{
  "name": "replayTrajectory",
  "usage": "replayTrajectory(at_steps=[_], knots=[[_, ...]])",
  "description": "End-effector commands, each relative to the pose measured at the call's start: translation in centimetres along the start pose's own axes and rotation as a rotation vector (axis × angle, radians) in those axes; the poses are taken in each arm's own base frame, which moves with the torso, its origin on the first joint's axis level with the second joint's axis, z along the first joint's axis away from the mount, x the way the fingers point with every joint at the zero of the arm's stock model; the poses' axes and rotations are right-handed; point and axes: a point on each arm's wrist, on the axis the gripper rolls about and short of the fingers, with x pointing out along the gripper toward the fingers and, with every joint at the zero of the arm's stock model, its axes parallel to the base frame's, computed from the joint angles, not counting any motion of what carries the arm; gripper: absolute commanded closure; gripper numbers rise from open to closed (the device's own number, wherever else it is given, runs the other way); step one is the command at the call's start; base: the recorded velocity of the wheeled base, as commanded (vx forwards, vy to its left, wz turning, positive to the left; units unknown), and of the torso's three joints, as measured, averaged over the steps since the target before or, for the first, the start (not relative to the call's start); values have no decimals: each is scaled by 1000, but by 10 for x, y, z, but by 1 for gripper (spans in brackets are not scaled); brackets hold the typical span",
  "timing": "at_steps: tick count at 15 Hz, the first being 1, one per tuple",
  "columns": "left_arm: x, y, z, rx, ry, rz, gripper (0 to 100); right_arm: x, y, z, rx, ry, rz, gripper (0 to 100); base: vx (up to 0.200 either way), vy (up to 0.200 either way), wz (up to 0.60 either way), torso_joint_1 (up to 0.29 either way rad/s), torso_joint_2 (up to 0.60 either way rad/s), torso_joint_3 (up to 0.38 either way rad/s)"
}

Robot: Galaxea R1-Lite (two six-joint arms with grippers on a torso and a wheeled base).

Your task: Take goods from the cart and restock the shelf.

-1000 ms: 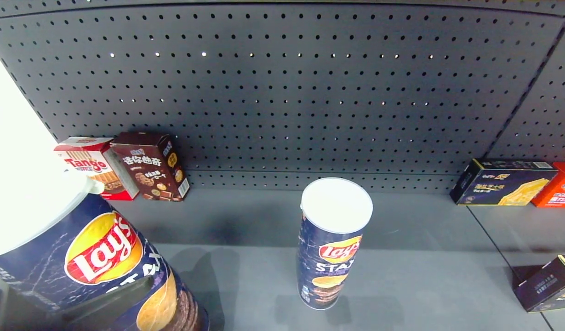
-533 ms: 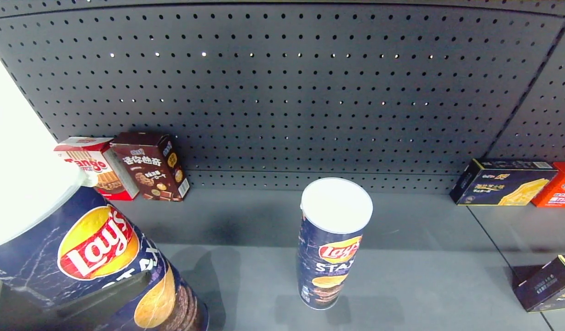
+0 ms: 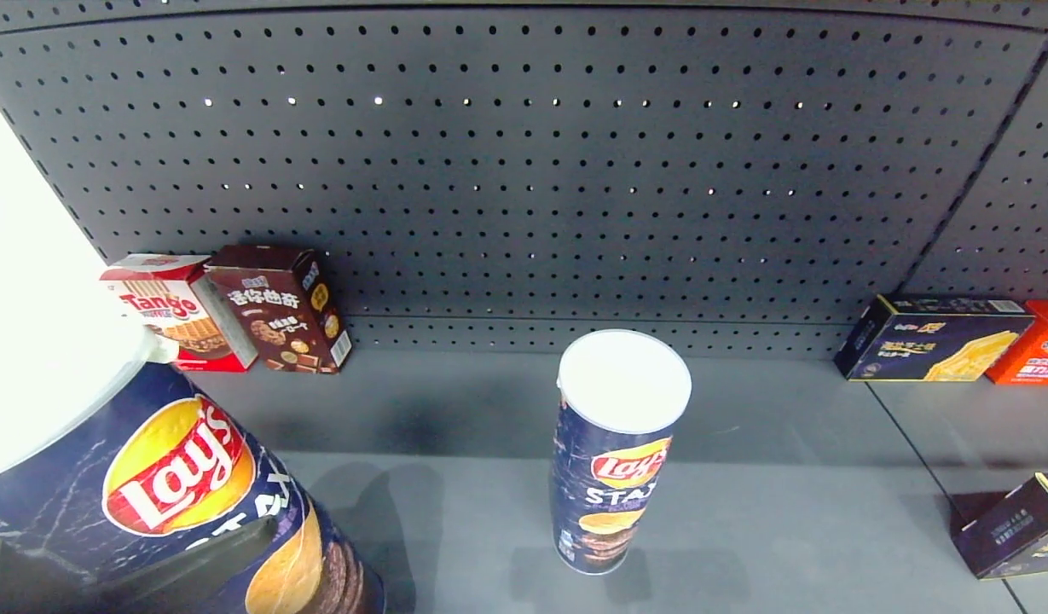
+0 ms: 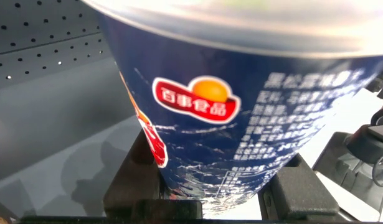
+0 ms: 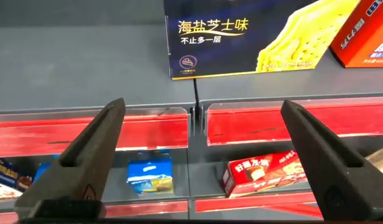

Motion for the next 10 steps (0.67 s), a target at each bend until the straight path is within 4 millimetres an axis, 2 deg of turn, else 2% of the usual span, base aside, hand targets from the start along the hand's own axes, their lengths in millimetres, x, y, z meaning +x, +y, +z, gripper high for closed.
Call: replayTrajectory(at_steps=[1, 3, 5, 10], knots=[[-1, -2, 6, 5, -17, -34, 100, 1, 0, 0, 0, 7, 0, 0, 0, 0, 0, 0, 0, 0], [0, -2, 4, 4, 0, -102, 100, 1, 0, 0, 0, 7, 0, 0, 0, 0, 0, 0, 0, 0], [9, -1, 6, -3, 27, -122, 100, 1, 0, 0, 0, 7, 0, 0, 0, 0, 0, 0, 0, 0], [51, 6, 38, 39, 21, -134, 100, 1, 0, 0, 0, 7, 0, 0, 0, 0, 0, 0, 0, 0]])
